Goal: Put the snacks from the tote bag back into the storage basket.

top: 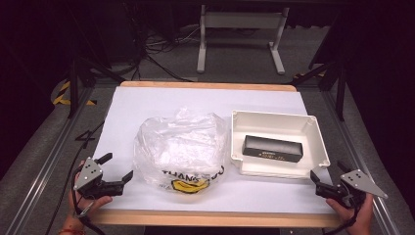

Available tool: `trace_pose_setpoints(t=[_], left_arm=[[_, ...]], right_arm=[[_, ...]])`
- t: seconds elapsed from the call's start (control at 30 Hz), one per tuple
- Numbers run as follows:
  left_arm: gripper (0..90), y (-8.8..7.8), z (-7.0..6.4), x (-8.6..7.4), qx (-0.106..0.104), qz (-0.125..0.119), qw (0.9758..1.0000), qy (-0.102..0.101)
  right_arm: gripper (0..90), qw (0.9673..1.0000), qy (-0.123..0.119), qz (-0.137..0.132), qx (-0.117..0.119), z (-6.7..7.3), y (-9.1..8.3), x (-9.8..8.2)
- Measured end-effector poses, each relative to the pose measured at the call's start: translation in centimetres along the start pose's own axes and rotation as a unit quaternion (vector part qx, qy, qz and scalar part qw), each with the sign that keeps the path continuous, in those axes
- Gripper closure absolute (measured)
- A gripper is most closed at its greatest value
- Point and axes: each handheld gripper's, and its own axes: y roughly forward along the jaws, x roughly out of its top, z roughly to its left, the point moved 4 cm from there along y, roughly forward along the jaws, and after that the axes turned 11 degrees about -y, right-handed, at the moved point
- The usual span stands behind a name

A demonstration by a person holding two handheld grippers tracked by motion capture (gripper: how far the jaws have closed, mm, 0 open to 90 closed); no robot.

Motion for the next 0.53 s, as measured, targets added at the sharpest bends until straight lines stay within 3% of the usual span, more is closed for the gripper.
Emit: trace_pose_setpoints(t=[0.53], left_arm=[[5.9, 0.26, 0.45, -0.19, 0.007, 0.005, 1.0, -0.005]], right_arm=[[4.6, 1.0, -0.004, 0.001, -0.002, 0.0, -0.04, -0.08]])
